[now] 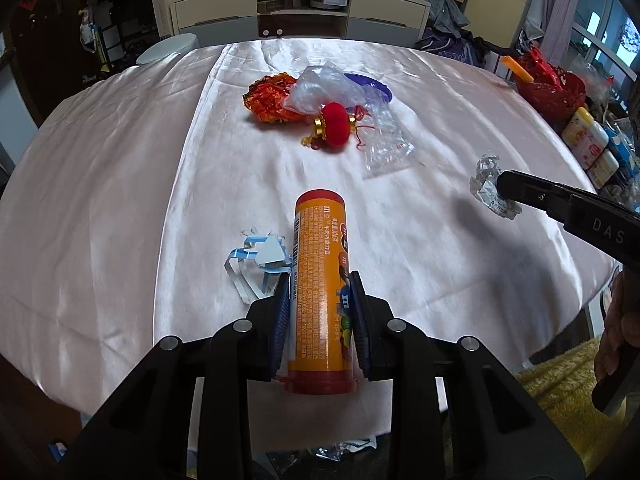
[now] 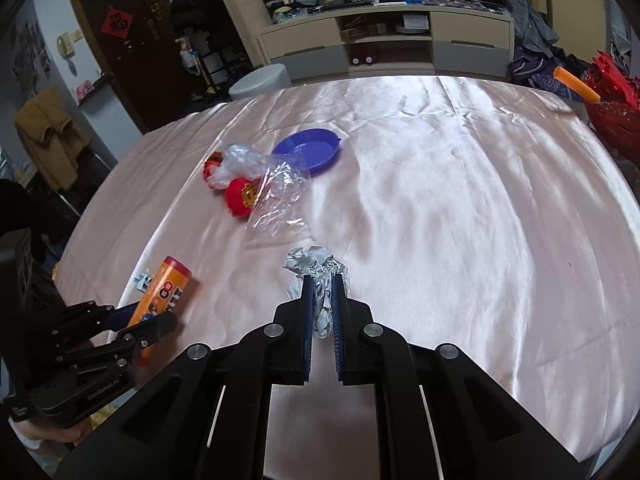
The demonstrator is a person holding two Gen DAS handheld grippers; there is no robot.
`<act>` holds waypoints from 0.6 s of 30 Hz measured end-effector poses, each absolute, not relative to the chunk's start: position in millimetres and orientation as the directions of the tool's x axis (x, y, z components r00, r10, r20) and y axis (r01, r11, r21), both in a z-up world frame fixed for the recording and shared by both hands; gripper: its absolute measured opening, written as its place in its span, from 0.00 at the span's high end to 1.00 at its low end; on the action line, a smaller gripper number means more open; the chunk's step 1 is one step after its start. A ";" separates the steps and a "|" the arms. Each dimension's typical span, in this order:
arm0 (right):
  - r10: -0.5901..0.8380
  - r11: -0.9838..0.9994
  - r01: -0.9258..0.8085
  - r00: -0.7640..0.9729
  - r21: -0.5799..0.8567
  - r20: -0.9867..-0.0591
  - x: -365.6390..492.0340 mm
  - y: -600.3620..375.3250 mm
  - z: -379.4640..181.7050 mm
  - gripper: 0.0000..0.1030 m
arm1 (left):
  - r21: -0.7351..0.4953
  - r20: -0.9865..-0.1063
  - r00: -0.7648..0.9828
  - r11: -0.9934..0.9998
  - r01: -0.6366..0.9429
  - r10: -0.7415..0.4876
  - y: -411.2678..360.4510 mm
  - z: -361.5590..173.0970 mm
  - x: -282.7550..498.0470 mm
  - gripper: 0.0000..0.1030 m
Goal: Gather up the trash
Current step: 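Grasp the orange-labelled tube with the left tool while the right tool grasps the foil ball, then carry the tube and foil ball down over the bin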
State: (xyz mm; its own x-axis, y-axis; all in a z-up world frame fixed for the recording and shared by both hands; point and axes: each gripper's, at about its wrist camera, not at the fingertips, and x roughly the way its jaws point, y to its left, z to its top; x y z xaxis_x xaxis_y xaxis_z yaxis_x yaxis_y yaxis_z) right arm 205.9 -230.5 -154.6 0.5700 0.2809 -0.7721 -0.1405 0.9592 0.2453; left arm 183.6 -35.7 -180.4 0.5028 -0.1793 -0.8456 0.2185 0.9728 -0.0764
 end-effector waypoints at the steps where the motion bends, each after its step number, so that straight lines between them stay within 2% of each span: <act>1: 0.282 0.959 -0.141 0.571 0.246 -0.771 198.4 -229.0 -152.2 0.90 | -0.084 -0.843 0.504 0.971 0.222 -0.188 -35.0 -179.4 175.4 0.74; 9: 0.303 0.953 -0.188 0.568 0.238 -0.765 132.9 -208.3 -142.9 0.90 | -0.113 -0.828 0.515 0.965 0.238 -0.224 -25.6 -177.0 107.7 0.74; 18: 0.321 0.945 -0.225 0.511 0.237 -0.797 78.1 -181.8 -171.6 0.90 | -0.146 -0.841 0.481 0.961 0.236 -0.245 -13.3 -202.8 49.1 0.74</act>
